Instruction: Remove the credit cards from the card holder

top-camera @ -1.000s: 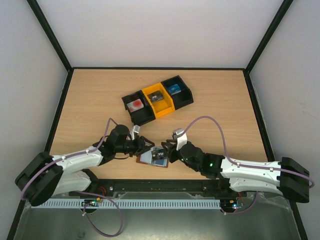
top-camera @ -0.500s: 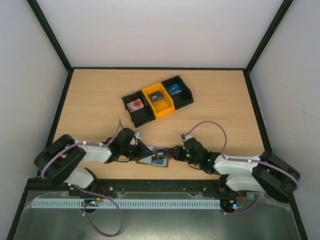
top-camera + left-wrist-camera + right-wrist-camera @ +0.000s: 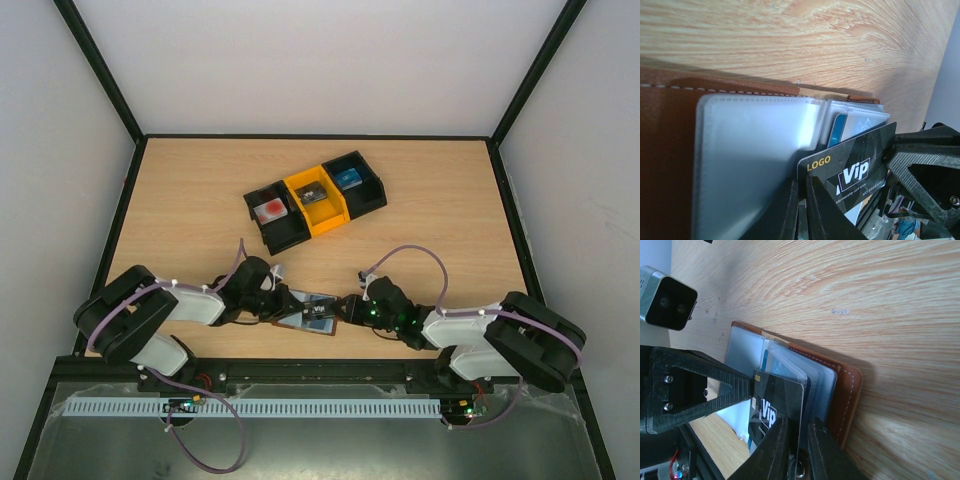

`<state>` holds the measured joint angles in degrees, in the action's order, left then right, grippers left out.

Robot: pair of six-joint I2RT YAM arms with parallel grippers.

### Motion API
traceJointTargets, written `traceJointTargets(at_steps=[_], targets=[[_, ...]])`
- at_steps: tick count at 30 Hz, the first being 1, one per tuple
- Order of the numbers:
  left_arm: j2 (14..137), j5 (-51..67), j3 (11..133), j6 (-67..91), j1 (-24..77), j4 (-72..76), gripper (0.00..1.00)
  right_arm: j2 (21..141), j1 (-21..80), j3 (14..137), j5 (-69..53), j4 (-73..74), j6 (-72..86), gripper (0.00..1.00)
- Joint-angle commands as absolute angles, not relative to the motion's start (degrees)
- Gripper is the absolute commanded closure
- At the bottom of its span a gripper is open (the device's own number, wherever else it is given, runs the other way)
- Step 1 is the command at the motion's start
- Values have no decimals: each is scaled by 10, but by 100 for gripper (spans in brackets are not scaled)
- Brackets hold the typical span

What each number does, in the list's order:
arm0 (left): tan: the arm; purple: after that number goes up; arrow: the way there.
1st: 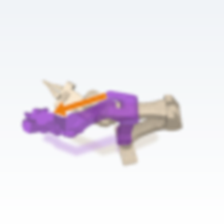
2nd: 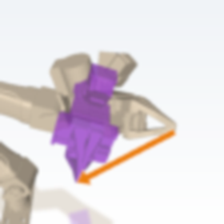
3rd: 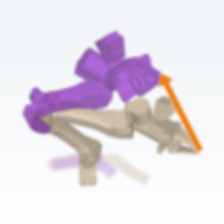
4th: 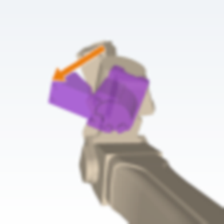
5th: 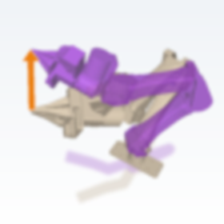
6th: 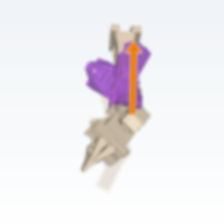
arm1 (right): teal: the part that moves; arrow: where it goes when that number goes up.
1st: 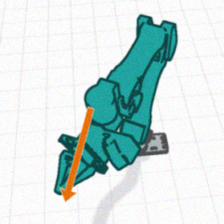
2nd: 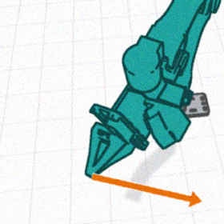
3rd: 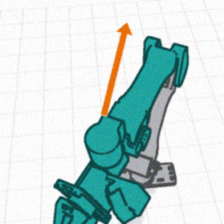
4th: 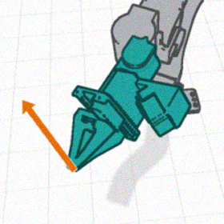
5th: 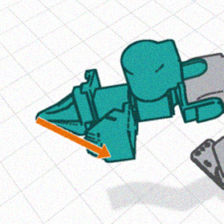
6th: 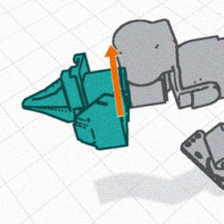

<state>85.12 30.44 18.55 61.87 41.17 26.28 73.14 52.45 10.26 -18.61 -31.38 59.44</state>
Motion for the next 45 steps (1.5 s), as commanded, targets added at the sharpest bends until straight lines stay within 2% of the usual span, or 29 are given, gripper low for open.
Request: traceJointTargets(at_steps=[1, 6, 12, 21, 27, 32, 37, 45], targets=[[859, 305, 168, 623, 410, 273, 89, 742, 522, 103, -202, -346, 601, 88], [853, 303, 161, 631, 409, 287, 88, 748, 521, 99, -202, -360, 607, 98], [861, 301, 156, 630, 410, 284, 87, 708, 522, 86, -163, -326, 602, 98], [846, 299, 159, 620, 410, 257, 82, 590, 514, 98, -105, -196, 552, 98], [782, 341, 168, 634, 410, 264, 62, 519, 508, 127, -149, -148, 509, 98], [665, 351, 191, 621, 412, 224, 43, 473, 508, 133, -221, -156, 511, 98], [599, 336, 204, 592, 411, 176, 40, 424, 508, 125, -262, -195, 545, 98], [578, 368, 179, 611, 411, 234, 41, 398, 507, 125, -291, -215, 557, 98]])
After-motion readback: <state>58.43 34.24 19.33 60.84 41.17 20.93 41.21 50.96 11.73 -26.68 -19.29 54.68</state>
